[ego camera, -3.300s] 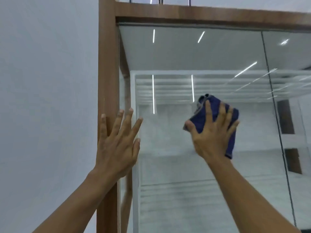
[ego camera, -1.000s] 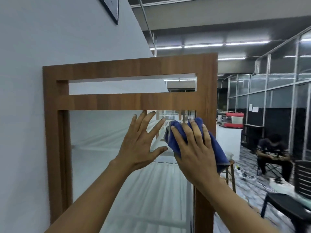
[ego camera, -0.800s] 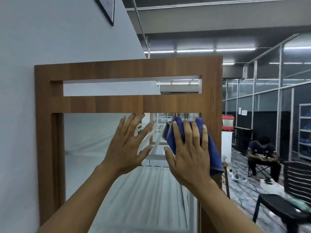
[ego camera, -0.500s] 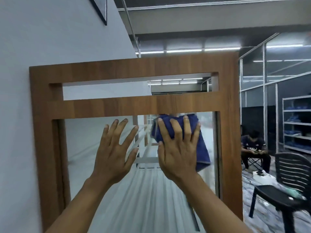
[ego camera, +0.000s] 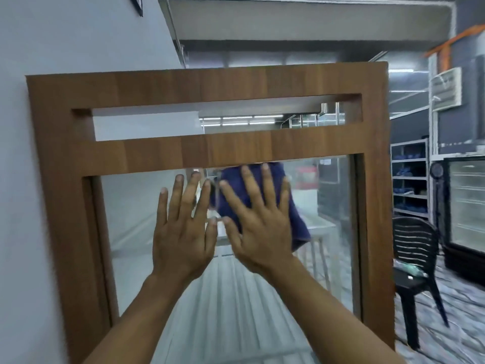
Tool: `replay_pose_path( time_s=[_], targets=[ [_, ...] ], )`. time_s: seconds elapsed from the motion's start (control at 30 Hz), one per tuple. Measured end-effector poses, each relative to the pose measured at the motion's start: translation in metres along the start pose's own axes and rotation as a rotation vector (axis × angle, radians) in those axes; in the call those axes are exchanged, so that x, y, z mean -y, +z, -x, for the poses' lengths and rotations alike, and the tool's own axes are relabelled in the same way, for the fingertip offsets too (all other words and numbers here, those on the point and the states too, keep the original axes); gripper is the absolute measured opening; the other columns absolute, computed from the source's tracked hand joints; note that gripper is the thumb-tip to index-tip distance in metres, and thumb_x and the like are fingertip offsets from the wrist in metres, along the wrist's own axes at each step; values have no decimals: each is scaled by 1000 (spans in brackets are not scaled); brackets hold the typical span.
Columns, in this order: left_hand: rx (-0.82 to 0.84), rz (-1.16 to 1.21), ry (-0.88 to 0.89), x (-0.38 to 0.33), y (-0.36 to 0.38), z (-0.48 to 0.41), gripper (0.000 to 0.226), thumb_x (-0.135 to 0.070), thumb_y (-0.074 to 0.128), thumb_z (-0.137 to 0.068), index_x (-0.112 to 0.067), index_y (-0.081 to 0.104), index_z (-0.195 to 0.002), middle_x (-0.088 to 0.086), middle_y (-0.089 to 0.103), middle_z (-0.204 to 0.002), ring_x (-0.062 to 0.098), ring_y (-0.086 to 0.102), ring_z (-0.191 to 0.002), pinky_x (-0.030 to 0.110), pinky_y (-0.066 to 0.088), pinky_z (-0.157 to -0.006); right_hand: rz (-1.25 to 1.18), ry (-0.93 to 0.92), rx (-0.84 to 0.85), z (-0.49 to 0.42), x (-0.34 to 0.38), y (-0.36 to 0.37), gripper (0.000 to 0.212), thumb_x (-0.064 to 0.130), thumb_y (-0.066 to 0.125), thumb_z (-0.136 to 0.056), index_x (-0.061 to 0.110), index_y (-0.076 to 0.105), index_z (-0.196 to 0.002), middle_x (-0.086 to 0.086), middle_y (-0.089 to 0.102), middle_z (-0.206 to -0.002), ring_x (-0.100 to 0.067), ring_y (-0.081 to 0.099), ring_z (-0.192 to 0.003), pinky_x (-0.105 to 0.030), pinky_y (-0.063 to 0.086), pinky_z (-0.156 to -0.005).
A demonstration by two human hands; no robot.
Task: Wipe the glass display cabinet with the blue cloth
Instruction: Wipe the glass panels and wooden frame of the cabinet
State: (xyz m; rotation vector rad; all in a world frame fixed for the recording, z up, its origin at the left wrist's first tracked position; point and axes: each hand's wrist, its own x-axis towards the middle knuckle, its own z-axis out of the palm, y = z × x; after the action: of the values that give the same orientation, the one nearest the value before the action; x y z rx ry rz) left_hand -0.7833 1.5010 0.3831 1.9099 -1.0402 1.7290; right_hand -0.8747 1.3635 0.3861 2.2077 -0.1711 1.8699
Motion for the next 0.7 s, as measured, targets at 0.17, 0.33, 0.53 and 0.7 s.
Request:
replay_pose_path(
  time_s=[0.17, 0.33, 0.53, 0.7],
  targets=[
    [14, 34, 26, 8, -1, 7, 65, -22, 39, -94, -5, 23, -155, 14, 19, -164, 28, 9, -154, 45, 3, -127, 46, -54, 46, 17, -37, -10, 59, 45, 36, -100, 26, 31, -156, -9, 14, -167, -33, 5, -155, -63, 11, -120],
    [58, -2, 38, 4, -2, 7, 67, -34, 38, -96, -7, 22, -156, 15, 15, -165, 30, 6, -155, 52, 7, -125, 84, 270, -11, 36, -92, -31, 66, 57, 31, -98, 24, 31, -156, -14, 16, -165, -37, 8, -153, -63, 13, -120],
    [69, 21, 55, 12, -5, 12, 69, -44, 38, -96, -11, 24, -156, 14, 18, -165, 29, 9, -154, 47, 5, -126, 57, -209, 101, 16, -12, -4, 61, 52, 41, -98, 31, 33, -155, -8, 20, -165, -31, 6, -155, -59, 8, -123],
    [87, 16, 44, 28, -7, 40, 67, -44, 36, -96, -16, 25, -156, 13, 15, -166, 30, 7, -155, 49, 6, -126, 93, 238, -60, 48, -105, -24, 65, 50, 31, -101, 18, 25, -157, -15, 16, -165, -36, 9, -154, -61, 14, -121]
  ],
)
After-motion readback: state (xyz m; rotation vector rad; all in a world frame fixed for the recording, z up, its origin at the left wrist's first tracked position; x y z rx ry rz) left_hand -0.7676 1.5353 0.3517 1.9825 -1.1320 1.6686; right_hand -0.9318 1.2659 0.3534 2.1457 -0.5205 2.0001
